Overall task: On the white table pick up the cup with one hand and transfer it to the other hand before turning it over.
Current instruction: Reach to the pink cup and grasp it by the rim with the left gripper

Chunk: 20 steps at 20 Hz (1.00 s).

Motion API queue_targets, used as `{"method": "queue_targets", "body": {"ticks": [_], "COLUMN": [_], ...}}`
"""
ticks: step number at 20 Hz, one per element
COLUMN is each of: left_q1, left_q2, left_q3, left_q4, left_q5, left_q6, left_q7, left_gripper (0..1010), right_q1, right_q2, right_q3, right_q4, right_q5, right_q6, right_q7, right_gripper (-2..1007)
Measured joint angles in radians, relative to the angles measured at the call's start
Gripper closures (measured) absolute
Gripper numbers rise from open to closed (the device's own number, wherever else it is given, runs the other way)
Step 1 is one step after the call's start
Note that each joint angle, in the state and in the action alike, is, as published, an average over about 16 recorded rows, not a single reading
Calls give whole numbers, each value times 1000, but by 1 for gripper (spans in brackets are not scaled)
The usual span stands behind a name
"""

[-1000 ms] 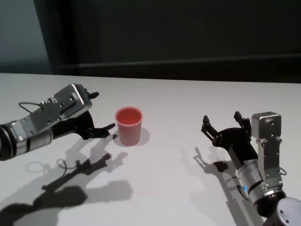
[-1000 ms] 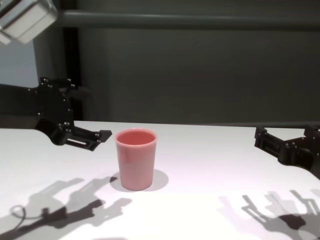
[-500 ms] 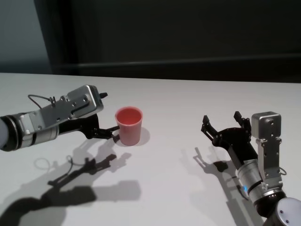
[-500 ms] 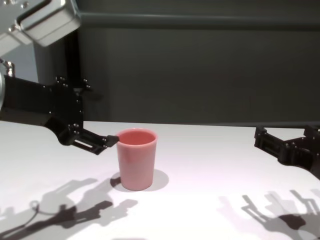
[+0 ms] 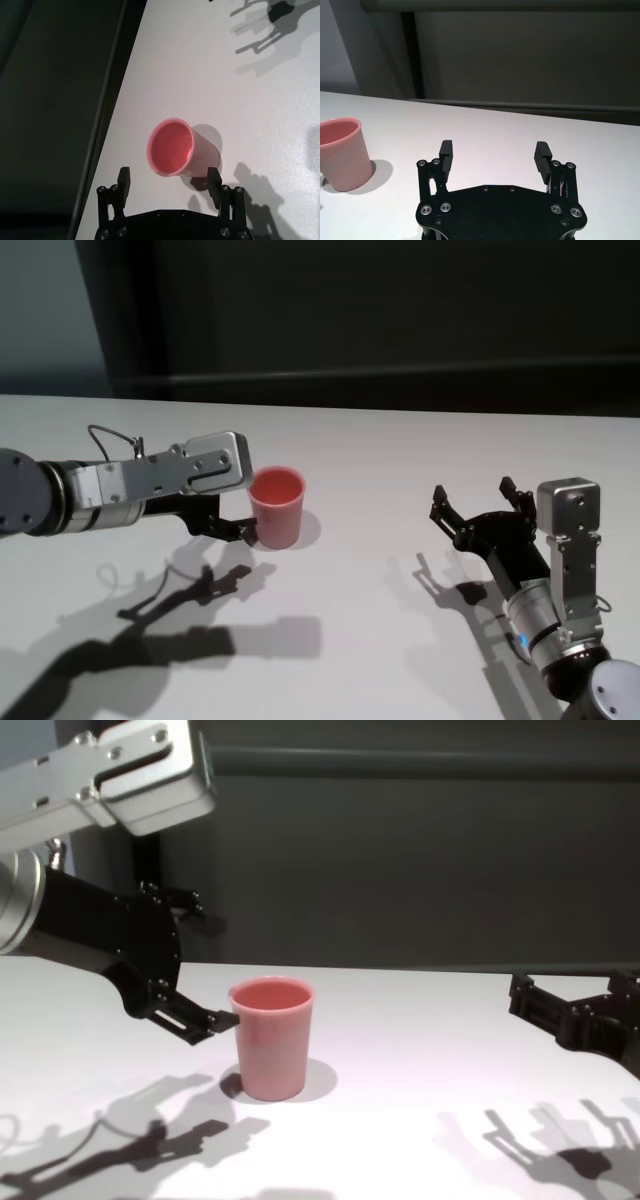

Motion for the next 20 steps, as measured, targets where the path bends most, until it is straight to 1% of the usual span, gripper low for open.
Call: {"method": "queue_targets", "body": {"ticks": [5,10,15,20], "left_q1": [-54,-102,-151,-204], "left_q2": [3,-2,-17,-41], "left_q3": [53,99,140,180], "left_q4": [15,31,56,93], "left_q5": [37,64,83,100], "left_q6": [18,25,21,11], "left_q7": [-46,-87,-120,-153], "left_gripper": [7,7,7,7], "right_q1": [0,0,0,0], "right_q2": [0,0,0,0], "right_q3": [0,0,0,0], "right_q4": [0,0,0,0], "right_q5": [0,0,0,0], "right_q6": [0,0,0,0], "right_q7": [0,0,0,0], "right_gripper": [1,1,1,1]}}
